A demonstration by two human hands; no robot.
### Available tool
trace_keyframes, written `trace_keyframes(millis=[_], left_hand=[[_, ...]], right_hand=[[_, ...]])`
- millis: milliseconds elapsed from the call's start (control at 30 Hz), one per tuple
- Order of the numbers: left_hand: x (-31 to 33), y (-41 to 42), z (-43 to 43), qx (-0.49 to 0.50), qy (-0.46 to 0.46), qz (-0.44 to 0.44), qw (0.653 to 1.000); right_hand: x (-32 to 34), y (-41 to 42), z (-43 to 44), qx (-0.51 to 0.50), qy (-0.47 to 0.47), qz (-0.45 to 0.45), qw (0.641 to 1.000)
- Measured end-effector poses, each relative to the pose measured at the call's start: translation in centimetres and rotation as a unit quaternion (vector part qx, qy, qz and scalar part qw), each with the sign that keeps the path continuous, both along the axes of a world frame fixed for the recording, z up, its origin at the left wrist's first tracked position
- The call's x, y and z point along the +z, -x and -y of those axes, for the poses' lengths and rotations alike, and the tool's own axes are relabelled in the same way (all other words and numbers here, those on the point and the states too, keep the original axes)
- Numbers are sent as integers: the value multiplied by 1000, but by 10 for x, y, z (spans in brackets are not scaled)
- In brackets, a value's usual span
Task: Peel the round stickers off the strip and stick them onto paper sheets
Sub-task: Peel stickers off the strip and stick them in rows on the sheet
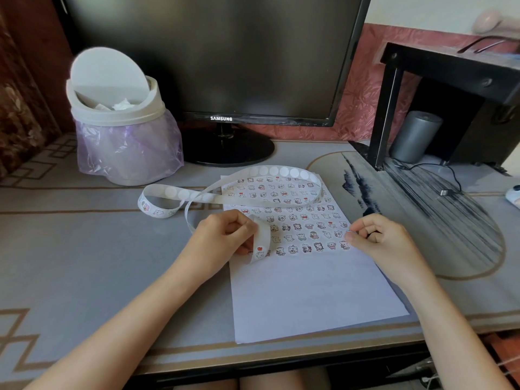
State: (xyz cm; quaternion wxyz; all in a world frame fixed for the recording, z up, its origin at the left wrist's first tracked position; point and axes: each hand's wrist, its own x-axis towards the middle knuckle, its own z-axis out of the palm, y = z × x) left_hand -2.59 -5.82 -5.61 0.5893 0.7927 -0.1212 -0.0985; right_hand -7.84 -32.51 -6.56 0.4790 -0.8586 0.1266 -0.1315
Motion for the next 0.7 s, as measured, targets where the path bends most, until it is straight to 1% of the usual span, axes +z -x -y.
trace_keyframes(millis=[233, 400, 567, 700], left_hand=[[1, 0, 1, 1, -1, 1, 1000], [0, 1, 1, 2, 1, 0, 1000], [0, 1, 1, 0, 1, 1, 1000], [1, 1, 1, 4, -3, 5, 1000]], right_hand=[[-3, 0, 0, -1, 41, -3, 999], [3, 5, 0, 22, 6, -11, 1000], [3, 7, 4, 46, 2, -32, 998], [5, 6, 3, 45, 3, -20, 999]])
